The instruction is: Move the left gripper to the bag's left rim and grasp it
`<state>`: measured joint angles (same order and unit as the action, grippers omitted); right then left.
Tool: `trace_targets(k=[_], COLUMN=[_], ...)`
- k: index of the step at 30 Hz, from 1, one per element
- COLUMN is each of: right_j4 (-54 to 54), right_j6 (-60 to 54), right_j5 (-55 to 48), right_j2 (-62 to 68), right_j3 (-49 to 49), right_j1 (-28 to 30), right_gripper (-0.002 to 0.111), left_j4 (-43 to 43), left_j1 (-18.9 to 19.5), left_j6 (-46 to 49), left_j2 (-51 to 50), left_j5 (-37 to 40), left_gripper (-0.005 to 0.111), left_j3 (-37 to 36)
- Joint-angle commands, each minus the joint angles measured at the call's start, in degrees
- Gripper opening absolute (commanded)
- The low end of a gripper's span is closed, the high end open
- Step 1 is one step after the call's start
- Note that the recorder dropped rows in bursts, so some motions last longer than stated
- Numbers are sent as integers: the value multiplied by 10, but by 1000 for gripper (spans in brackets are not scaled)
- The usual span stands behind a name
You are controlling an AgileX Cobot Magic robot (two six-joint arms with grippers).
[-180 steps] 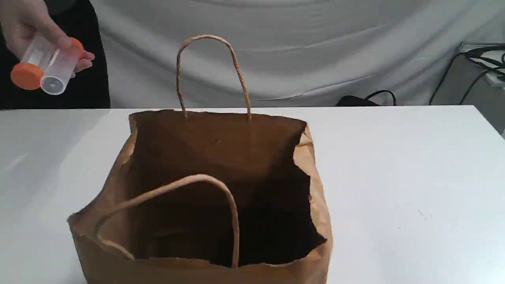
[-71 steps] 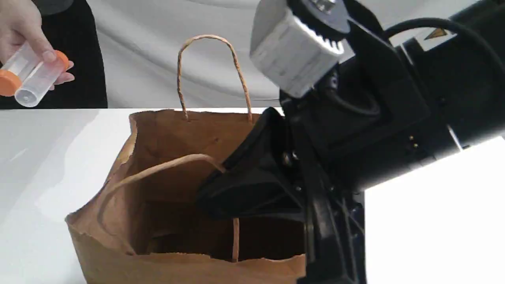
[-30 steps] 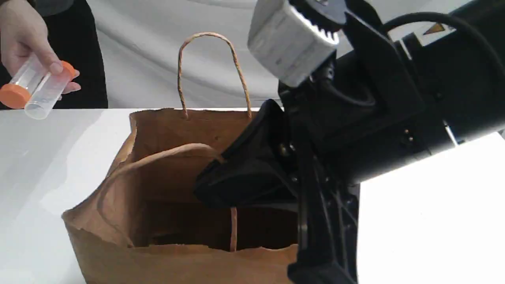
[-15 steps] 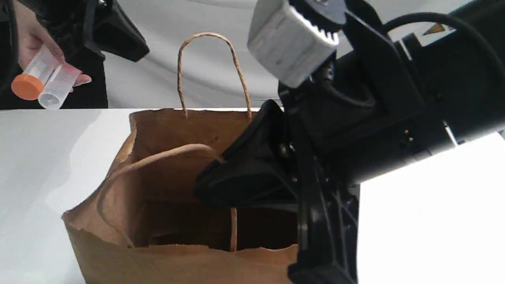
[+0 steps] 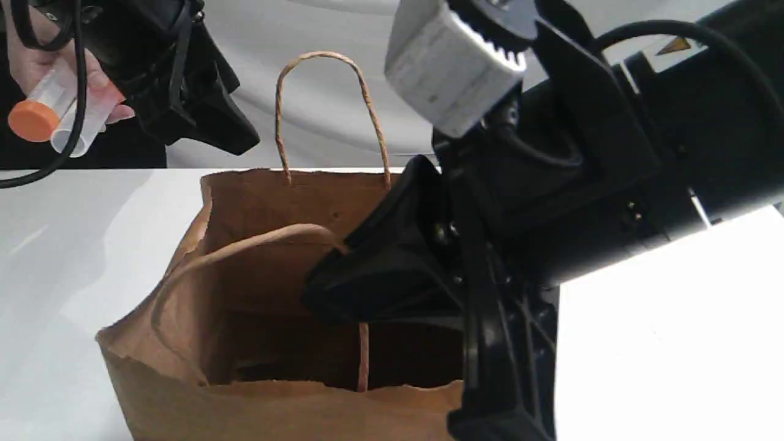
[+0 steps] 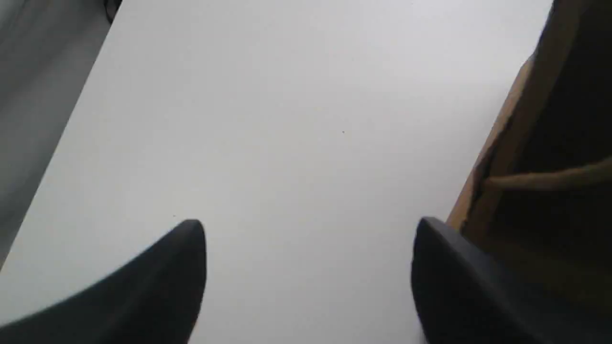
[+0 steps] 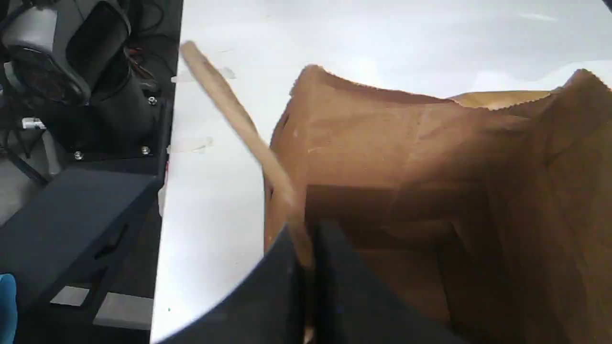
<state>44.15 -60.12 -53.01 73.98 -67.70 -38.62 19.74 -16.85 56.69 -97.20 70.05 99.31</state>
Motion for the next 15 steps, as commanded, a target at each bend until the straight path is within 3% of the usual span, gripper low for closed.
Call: trace_targets(k=[1,15], right_j4=[-1,-6], right_j6=[1,10], right_j5=[0,-1], right_j2=[-2,-2], right_j3=[0,0], right_j1=[-2,-2], right_gripper=[0,0], left_j4=[25,26], left_j1=[-4,-4], left_j6=[-17,-118], left_j2=[12,11], left_j5=[-1,-1], left_gripper=[63,58], left_j3=[4,-13])
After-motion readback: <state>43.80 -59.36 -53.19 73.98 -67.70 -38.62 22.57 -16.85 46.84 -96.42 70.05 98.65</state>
